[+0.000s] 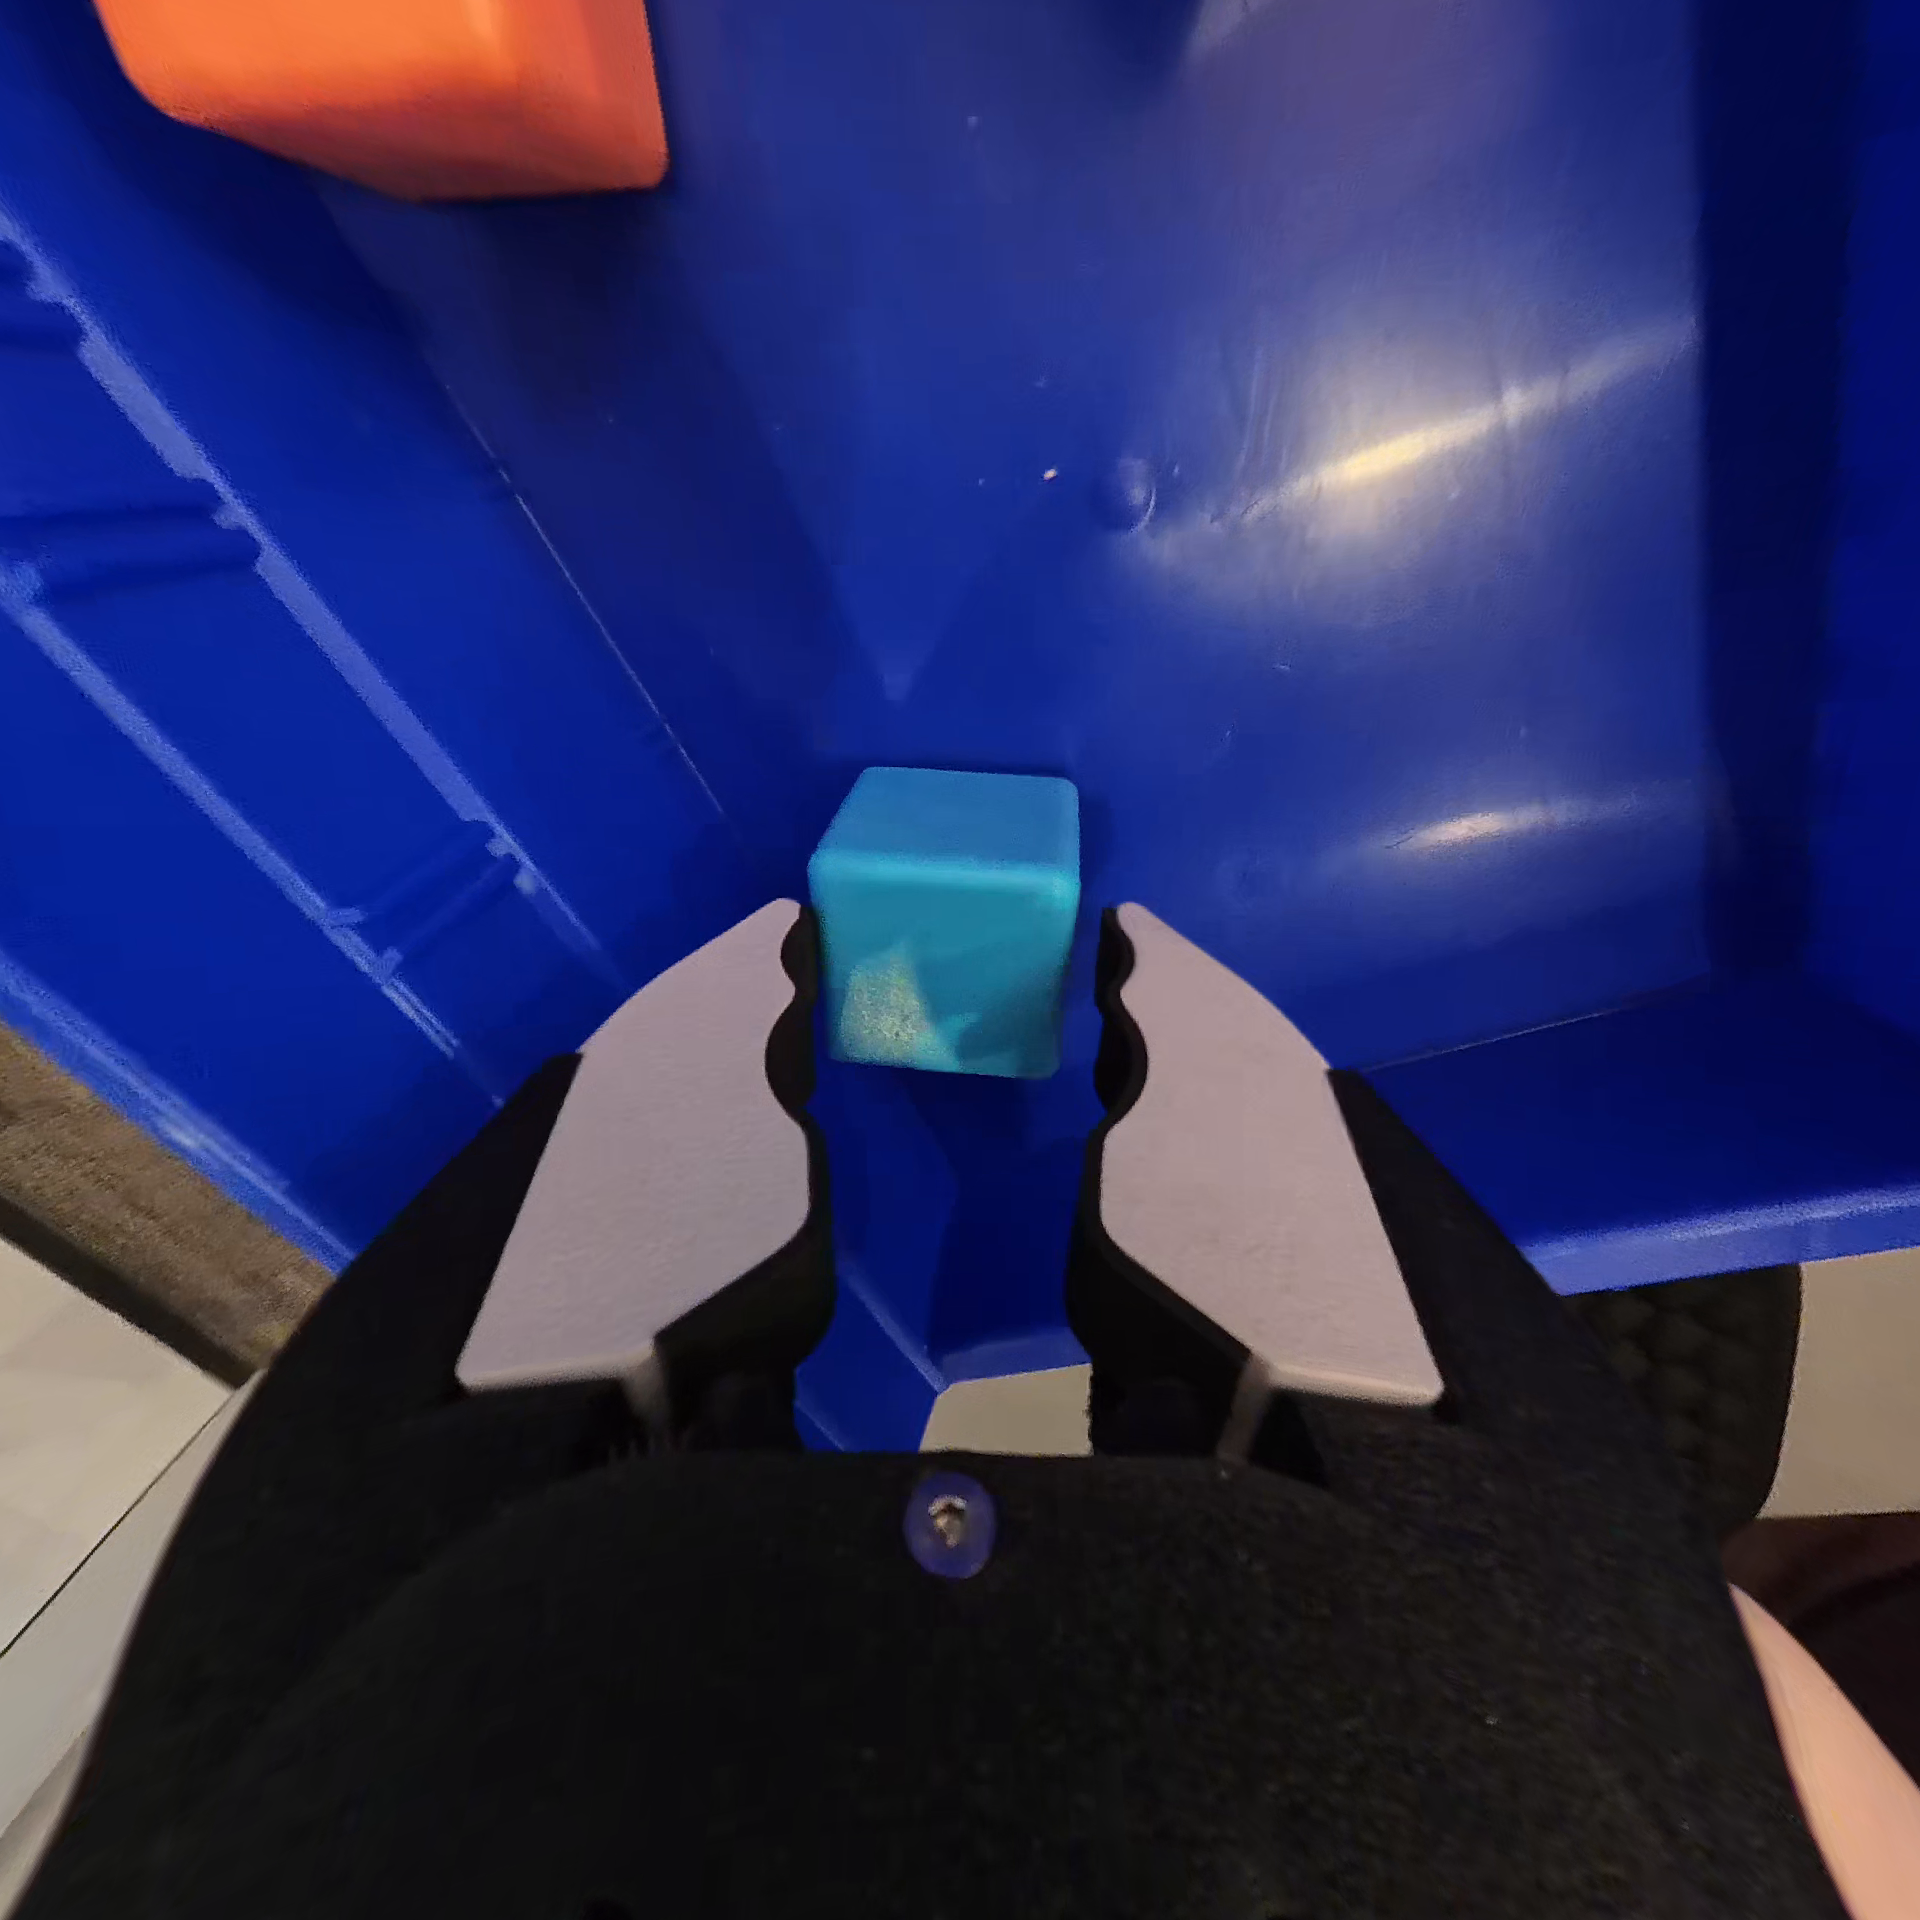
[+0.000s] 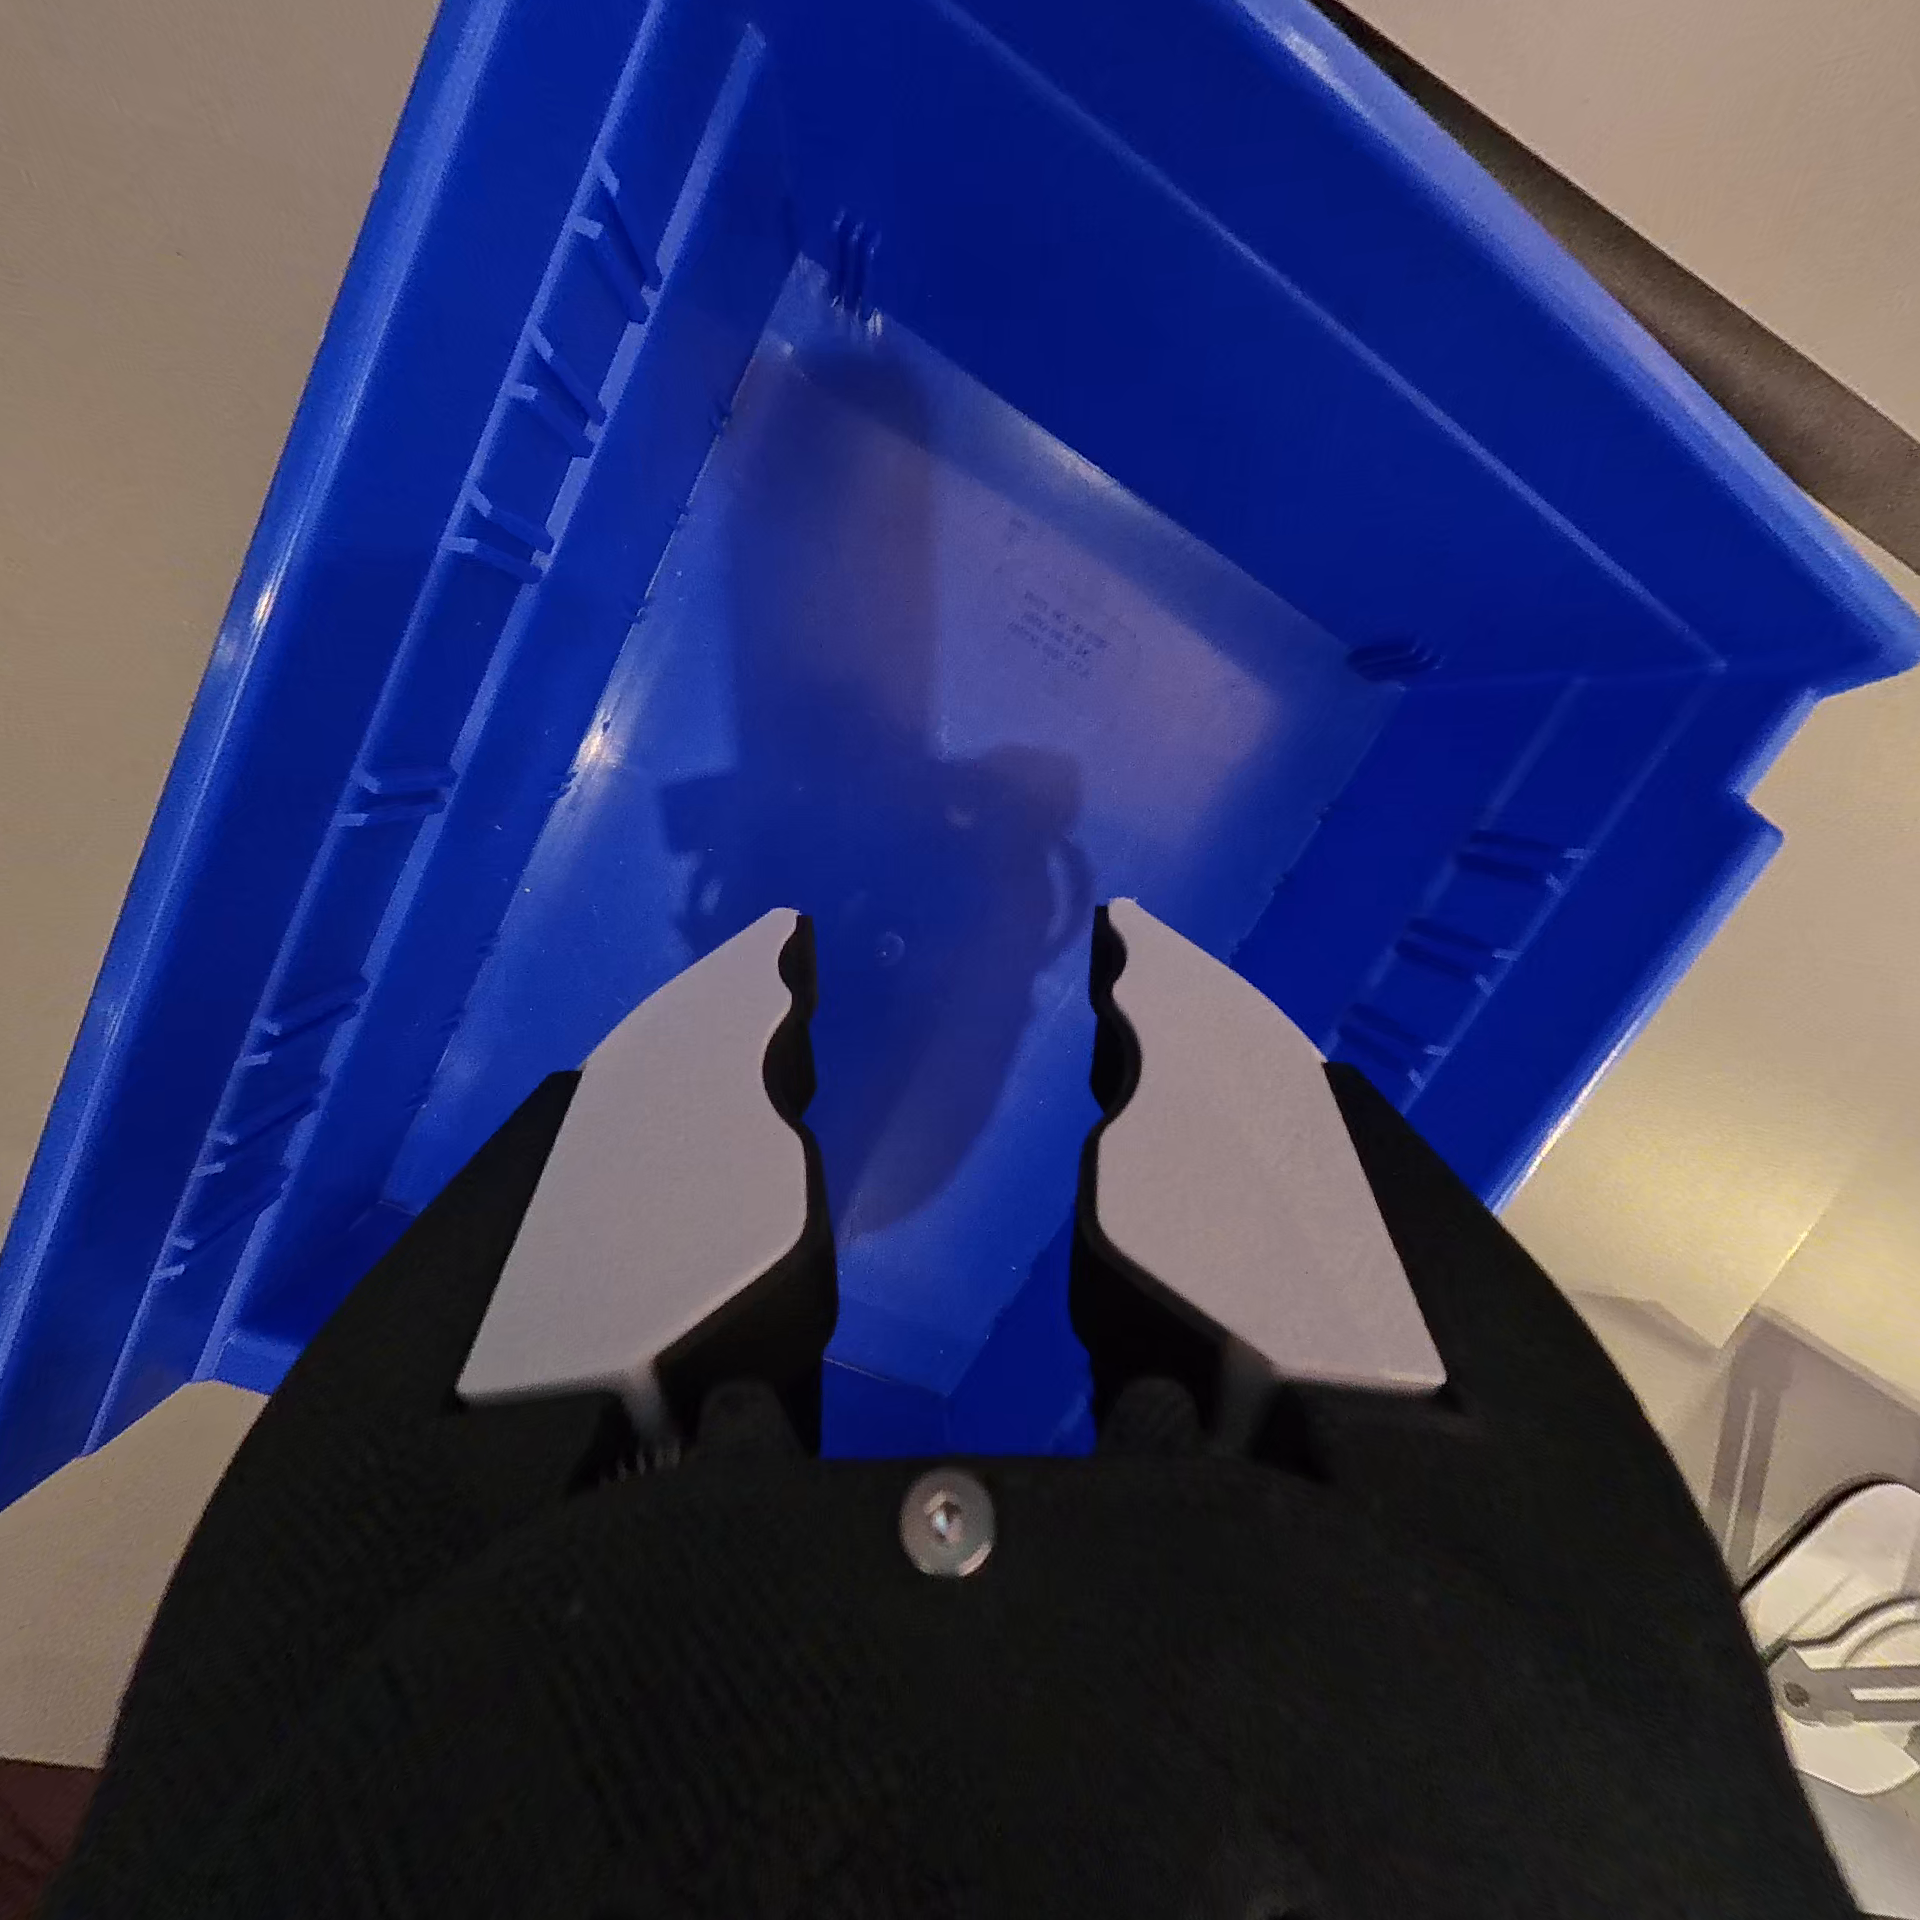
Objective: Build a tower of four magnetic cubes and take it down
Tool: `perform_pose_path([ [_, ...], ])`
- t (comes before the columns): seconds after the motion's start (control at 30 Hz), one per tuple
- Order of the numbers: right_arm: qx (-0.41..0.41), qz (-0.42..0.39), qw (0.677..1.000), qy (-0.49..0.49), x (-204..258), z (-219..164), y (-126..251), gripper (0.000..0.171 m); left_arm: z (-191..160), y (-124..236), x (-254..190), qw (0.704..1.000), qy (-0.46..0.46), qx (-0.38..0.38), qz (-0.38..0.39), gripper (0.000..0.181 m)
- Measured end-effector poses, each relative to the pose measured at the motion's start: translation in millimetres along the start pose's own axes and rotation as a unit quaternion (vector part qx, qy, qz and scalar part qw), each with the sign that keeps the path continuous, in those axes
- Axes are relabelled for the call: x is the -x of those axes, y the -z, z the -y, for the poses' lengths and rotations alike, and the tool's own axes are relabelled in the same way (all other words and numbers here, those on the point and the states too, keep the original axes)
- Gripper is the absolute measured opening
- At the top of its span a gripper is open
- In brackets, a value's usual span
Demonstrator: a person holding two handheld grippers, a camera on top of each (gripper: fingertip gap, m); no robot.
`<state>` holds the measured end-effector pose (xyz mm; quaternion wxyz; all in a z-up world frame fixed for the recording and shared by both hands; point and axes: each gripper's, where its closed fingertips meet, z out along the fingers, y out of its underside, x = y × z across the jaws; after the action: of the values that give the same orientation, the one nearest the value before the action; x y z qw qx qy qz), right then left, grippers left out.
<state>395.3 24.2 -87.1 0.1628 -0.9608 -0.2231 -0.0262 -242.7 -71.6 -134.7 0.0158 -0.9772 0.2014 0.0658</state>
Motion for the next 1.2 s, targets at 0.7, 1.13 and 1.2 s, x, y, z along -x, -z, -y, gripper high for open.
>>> perform_pose_path([
  [0.7, 0.006, 0.006, 1.000, -0.001, 0, -4, 0, 0.052, 41, 175, -56, 0.934, -0.104, -0.325, 0.111, 0.048],
  [1.13, -0.001, 0.016, 1.000, 0.011, 7, -3, 6, 0.053, 128, 146, -286, 0.831, -0.483, -0.275, 0.027, 0.048],
  [1.2, -0.001, 0.019, 1.000, 0.013, 8, -3, 6, 0.053, 138, 127, -289, 0.835, -0.498, -0.230, 0.042, 0.048],
])
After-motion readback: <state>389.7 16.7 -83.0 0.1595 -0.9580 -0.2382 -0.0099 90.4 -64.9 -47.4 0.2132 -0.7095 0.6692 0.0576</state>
